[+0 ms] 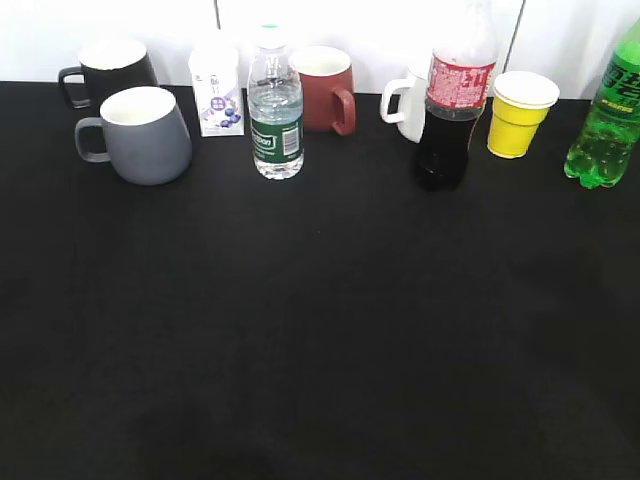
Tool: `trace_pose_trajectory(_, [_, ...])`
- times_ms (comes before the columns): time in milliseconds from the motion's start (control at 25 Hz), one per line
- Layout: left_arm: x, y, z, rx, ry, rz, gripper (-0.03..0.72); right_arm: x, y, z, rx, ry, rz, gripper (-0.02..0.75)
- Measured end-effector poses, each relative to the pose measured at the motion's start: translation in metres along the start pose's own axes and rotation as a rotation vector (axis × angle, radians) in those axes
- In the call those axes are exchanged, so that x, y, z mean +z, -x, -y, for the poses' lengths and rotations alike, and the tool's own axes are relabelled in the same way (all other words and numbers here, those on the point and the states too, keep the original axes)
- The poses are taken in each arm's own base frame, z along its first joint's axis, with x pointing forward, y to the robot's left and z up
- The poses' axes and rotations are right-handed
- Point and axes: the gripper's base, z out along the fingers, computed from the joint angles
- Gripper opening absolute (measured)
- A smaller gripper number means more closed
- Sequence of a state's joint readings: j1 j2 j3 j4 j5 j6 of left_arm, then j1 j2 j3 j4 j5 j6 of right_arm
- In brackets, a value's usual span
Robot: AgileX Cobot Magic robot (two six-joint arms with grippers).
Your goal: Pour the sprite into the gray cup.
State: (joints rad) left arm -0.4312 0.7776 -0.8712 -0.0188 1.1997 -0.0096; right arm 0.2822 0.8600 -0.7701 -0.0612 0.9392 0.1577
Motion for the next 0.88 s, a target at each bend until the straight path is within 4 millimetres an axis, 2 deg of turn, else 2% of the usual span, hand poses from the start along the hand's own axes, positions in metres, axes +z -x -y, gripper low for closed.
trace_pose_trajectory(40, [-0.018,-0.012,0.000,0.002,0.000,0.072,0.475,-0.022,-0.014,0.003,0.004,-0.001,0.025,0.596])
trace_pose_trajectory(120, [-0.043,-0.034,0.000,0.005,0.003,0.202,0.475,-0.051,-0.039,0.008,0.009,-0.002,0.045,0.596])
trace_pose_trajectory(200, [-0.051,-0.061,-0.002,0.009,0.014,0.285,0.475,-0.078,-0.065,0.013,0.017,0.007,0.132,0.596])
trace_pose_trajectory(240, [-0.046,-0.075,-0.002,0.009,0.014,0.294,0.475,-0.086,-0.078,0.015,0.020,0.014,0.189,0.596])
trace_pose_trajectory(320, [-0.025,-0.095,-0.003,0.011,0.021,0.259,0.475,-0.079,-0.106,0.018,-0.017,0.015,0.229,0.596])
trace_pose_trajectory(400, [-0.006,-0.100,-0.004,0.012,0.023,0.268,0.475,-0.062,-0.128,0.019,-0.050,0.021,0.226,0.595])
trace_pose_trajectory(480, [0.008,-0.100,-0.004,0.012,0.021,0.275,0.475,-0.060,-0.130,0.016,-0.068,0.048,0.286,0.595])
trace_pose_trajectory(600, [0.008,-0.100,-0.004,0.013,0.024,0.287,0.475,-0.053,-0.126,0.013,-0.075,0.076,0.340,0.595])
trace_pose_trajectory(880, [0.008,-0.099,-0.004,0.012,0.021,0.287,0.475,-0.054,-0.125,0.013,-0.074,0.084,0.351,0.596])
